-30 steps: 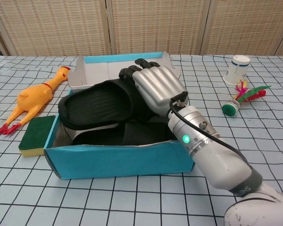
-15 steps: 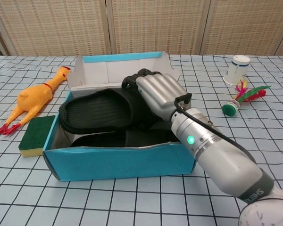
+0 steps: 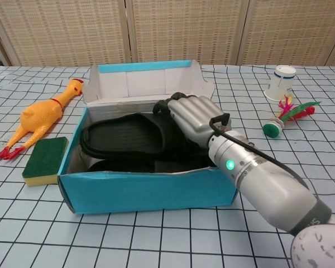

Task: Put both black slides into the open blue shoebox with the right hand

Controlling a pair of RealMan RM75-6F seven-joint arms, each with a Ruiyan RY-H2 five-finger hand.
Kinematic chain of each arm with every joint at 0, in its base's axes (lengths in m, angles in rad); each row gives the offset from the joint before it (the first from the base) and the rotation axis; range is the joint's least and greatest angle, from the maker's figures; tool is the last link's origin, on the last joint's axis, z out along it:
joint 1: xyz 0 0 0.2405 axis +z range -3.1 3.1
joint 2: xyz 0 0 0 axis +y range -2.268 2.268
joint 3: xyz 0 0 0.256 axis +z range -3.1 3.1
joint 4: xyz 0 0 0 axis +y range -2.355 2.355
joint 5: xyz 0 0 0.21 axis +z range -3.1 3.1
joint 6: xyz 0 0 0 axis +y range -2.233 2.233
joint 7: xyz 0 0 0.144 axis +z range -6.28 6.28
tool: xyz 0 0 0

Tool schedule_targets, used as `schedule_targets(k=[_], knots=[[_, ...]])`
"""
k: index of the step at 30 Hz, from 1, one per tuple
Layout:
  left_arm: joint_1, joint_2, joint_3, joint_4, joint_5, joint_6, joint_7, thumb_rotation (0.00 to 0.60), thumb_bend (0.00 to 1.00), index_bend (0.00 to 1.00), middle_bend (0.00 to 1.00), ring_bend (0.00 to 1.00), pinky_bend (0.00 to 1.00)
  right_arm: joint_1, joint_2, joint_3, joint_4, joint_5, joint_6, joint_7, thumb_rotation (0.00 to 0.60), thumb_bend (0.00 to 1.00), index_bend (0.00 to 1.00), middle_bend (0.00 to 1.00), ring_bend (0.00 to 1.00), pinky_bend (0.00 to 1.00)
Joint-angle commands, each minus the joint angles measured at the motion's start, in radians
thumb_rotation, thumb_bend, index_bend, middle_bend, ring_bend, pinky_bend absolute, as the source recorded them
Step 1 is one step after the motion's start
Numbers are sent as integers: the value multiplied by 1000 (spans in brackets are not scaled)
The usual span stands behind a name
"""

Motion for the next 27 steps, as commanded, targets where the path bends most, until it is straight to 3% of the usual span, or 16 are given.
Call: schedule_targets(k=[1, 4, 7, 15, 19, 24, 26, 27], knots=[[0, 0, 0, 0, 0, -1, 1, 600, 484, 358, 381, 394, 554, -3, 29, 0, -54, -9, 8, 3, 600, 60, 111, 88, 10, 104], [-1, 0, 0, 0, -2, -2, 2, 600, 485, 358, 380, 395, 554, -12, 72, -1, -141, 5, 8, -24, 600, 59, 37, 10, 0, 41], [-1, -1, 0, -1, -1, -2, 4, 600, 484, 358, 381, 395, 554, -19, 114, -2, -220, 20, 9, -53, 600, 59, 0, 0, 0, 16], [-1, -2, 0, -2, -4, -4, 7, 600, 483, 358, 381, 395, 554, -25, 179, -1, -335, 65, -4, -89, 600, 59, 0, 0, 0, 0], [-1, -3, -1, -1, -6, -4, 8, 600, 484, 358, 381, 395, 554, -34, 248, 10, -461, 120, -31, -68, 600, 60, 0, 0, 0, 0], [-1, -3, 0, -1, -4, -4, 9, 600, 484, 358, 381, 396, 554, -32, 270, 19, -515, 134, -26, -22, 600, 60, 3, 9, 0, 0], [-2, -3, 0, -1, -4, -6, 9, 600, 484, 358, 381, 396, 554, -35, 252, 18, -500, 98, -3, 24, 600, 60, 86, 76, 13, 33], [-2, -3, 0, -1, -4, -6, 9, 600, 484, 358, 381, 396, 554, -36, 241, 15, -485, 80, 11, 40, 600, 61, 207, 155, 59, 112]])
